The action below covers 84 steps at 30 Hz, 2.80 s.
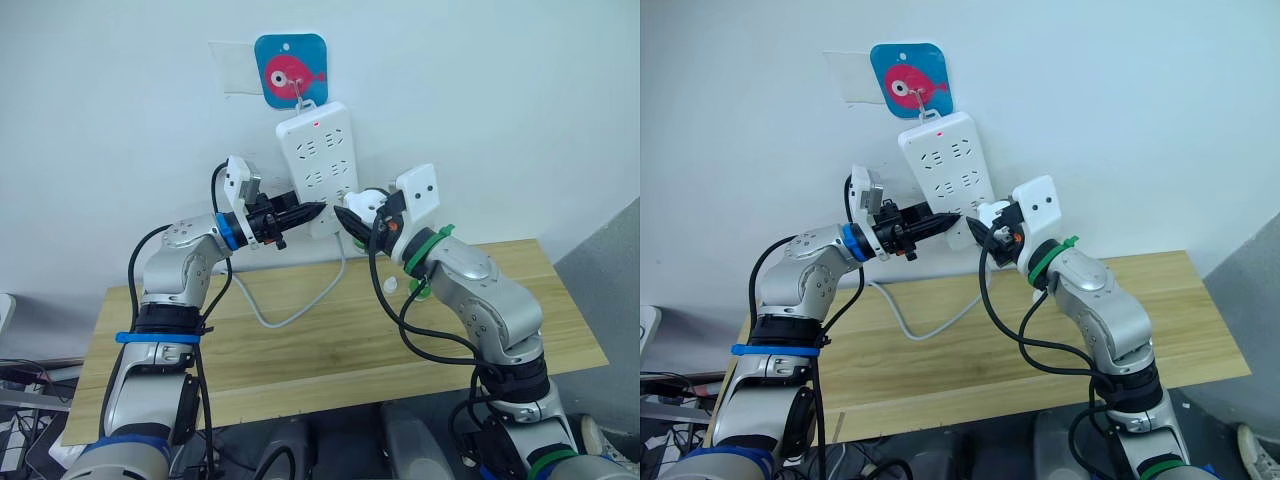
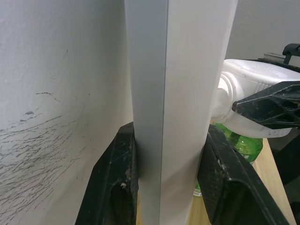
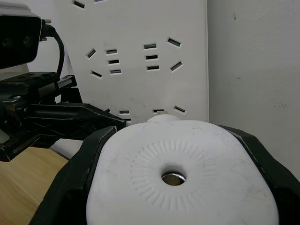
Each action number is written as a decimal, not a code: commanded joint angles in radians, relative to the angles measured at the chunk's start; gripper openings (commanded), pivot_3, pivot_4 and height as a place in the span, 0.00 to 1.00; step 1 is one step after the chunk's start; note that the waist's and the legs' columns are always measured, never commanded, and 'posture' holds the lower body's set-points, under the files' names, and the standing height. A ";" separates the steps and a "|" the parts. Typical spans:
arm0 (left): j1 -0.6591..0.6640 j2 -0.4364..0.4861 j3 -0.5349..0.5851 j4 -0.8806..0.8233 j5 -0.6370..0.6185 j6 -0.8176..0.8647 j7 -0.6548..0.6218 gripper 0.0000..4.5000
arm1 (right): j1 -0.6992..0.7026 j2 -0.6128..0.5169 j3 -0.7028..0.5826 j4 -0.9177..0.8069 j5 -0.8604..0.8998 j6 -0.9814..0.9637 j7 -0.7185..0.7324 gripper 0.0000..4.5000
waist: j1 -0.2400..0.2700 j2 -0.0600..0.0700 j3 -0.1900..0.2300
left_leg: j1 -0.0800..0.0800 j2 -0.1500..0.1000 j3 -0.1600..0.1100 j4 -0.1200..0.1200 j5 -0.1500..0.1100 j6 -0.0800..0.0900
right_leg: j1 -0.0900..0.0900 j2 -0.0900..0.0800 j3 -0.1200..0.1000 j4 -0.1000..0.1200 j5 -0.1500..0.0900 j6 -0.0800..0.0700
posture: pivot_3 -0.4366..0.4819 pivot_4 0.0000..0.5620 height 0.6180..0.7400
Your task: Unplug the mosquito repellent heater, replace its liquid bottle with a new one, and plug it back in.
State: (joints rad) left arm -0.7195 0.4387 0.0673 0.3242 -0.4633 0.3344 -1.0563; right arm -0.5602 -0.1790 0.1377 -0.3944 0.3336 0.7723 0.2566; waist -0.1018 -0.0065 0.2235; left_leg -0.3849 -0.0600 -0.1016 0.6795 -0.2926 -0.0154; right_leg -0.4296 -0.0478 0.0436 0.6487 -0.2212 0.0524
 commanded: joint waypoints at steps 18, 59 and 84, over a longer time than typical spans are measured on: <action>0.002 -0.015 0.002 -0.095 -0.005 0.006 0.024 0.29 | -0.077 0.041 0.044 -0.005 -0.084 0.055 -0.059 0.67 | 0.000 0.000 0.000 | 0.000 0.000 0.000 0.000 0.000 0.000 | 0.000 0.000 0.000 0.001 0.000 0.000 | 0.31 0.36 1.00; 0.025 -0.027 0.014 -0.094 0.037 -0.023 0.059 0.29 | -0.021 0.037 0.001 -0.132 -0.039 0.132 0.051 0.99 | -0.001 0.000 0.000 | -0.009 -0.001 0.000 0.000 0.002 -0.004 | -0.012 -0.002 -0.001 0.008 0.000 0.000 | 0.32 0.37 1.00; 0.619 0.210 0.254 -0.636 -0.070 0.066 0.171 1.00 | 0.199 -0.362 -0.149 0.060 0.178 -0.164 0.586 0.57 | 0.041 -0.002 0.000 | -0.009 -0.001 0.001 0.000 0.000 0.000 | -0.012 -0.003 -0.001 0.007 0.000 0.000 | 0.47 0.36 1.00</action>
State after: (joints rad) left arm -0.1104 0.6449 0.2859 -0.2245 -0.5087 0.4056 -0.9057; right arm -0.3527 -0.5345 -0.0143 -0.3191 0.5071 0.6558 0.8069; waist -0.0612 -0.0085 0.2232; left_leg -0.3939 -0.0608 -0.1013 0.6791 -0.2927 -0.0153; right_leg -0.4419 -0.0510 0.0425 0.6562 -0.2214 0.0520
